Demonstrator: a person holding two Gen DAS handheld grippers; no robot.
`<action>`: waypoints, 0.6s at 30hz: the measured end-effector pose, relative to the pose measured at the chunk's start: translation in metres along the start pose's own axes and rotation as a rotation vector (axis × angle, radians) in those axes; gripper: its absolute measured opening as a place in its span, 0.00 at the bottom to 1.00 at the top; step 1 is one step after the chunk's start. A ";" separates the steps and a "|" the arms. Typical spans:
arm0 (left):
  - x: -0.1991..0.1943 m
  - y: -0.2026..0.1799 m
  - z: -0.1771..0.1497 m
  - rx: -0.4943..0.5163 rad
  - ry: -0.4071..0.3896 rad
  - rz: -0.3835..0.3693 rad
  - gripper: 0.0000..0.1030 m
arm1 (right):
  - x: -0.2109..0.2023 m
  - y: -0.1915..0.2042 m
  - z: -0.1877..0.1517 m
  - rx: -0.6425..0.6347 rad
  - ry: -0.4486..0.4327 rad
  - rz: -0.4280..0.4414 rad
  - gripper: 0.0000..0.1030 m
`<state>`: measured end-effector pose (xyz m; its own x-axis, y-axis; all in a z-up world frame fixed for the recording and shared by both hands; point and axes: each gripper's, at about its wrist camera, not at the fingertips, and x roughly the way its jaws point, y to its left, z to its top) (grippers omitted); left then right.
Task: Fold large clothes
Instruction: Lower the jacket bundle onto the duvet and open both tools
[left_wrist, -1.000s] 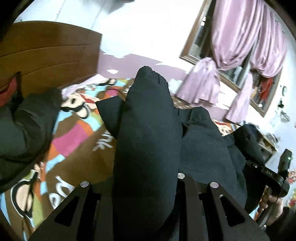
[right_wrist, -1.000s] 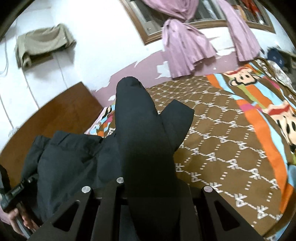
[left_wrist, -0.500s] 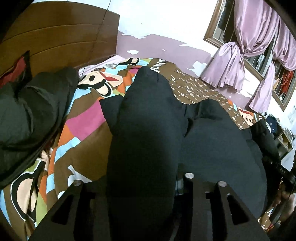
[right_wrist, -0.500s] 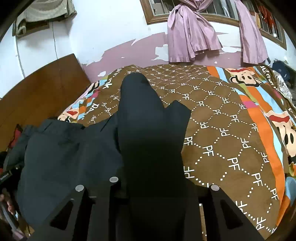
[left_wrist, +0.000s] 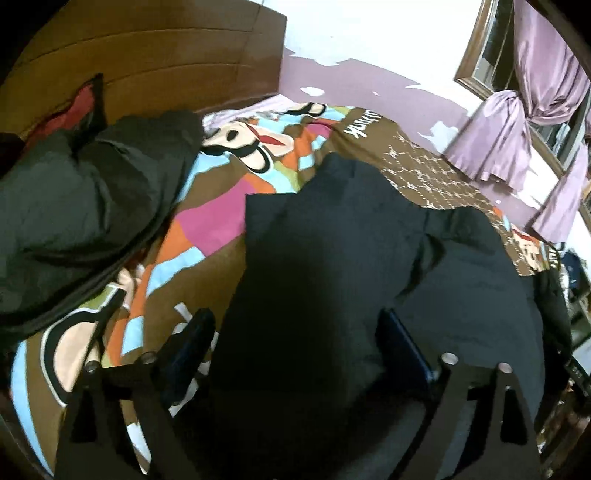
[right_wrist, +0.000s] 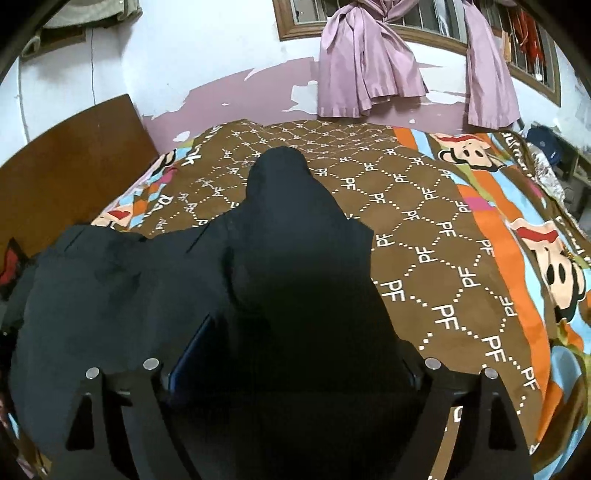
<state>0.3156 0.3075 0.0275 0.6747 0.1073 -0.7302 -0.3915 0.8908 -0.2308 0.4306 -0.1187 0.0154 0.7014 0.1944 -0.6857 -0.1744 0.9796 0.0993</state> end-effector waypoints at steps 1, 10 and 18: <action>-0.004 -0.002 -0.001 0.008 -0.016 0.005 0.88 | -0.001 0.001 0.000 -0.009 -0.007 -0.022 0.90; -0.027 -0.015 -0.004 0.071 -0.133 0.057 0.96 | -0.022 0.017 0.002 -0.130 -0.123 -0.066 0.98; -0.053 -0.036 -0.005 0.158 -0.260 0.091 0.98 | -0.039 0.024 0.002 -0.118 -0.167 -0.036 0.99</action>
<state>0.2906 0.2676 0.0711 0.7868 0.2814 -0.5494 -0.3696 0.9276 -0.0541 0.4008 -0.1030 0.0458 0.8120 0.1744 -0.5569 -0.2199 0.9754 -0.0153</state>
